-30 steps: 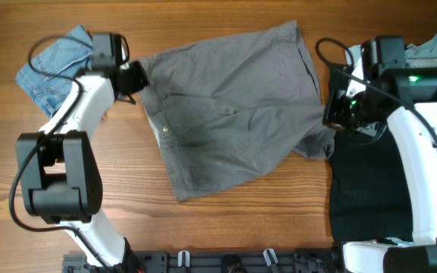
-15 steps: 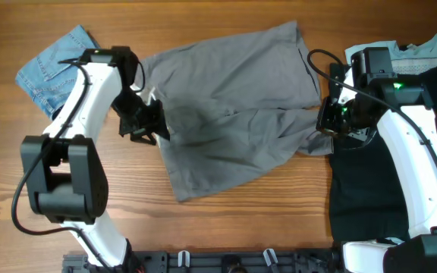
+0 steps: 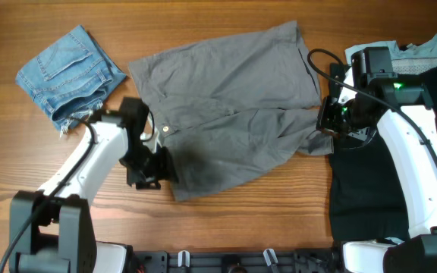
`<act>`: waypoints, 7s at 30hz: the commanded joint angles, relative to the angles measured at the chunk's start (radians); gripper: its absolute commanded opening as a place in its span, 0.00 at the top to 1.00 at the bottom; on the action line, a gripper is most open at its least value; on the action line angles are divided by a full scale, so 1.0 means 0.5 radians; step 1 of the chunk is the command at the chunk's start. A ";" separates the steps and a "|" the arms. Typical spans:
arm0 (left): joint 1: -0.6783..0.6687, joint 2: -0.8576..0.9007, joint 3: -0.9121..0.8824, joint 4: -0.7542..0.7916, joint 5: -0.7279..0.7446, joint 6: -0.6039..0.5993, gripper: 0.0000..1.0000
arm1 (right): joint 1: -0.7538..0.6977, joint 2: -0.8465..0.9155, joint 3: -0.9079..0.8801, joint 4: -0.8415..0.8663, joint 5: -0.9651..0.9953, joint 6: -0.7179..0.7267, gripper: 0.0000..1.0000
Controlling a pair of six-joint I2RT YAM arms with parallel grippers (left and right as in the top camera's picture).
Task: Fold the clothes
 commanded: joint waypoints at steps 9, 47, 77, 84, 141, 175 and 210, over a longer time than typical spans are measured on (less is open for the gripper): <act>-0.055 -0.020 -0.567 0.725 0.113 -0.479 0.43 | 0.007 0.007 -0.008 0.033 -0.016 0.002 0.95; 0.746 -0.782 -0.150 -0.124 -0.227 -0.281 0.96 | -0.037 0.008 -0.270 -0.096 0.167 0.061 0.21; 0.745 -0.782 -0.040 -0.034 -0.240 -0.325 0.96 | -0.066 0.428 -0.475 1.316 -0.226 0.060 0.62; 0.745 -0.782 -0.040 -0.035 -0.241 -0.318 0.96 | -0.066 0.362 -0.608 0.670 0.119 0.124 0.12; 0.744 -0.781 -0.041 0.253 -0.339 -0.312 0.96 | -0.085 0.299 -0.155 0.510 -0.832 -0.057 0.94; 0.577 -0.504 -0.043 0.756 -0.600 -0.138 0.43 | -0.103 0.666 -0.185 0.721 -0.296 -0.369 0.90; 0.578 -0.035 -0.043 0.655 -0.201 0.207 0.96 | -0.161 0.469 -0.691 0.870 -0.386 -0.432 0.49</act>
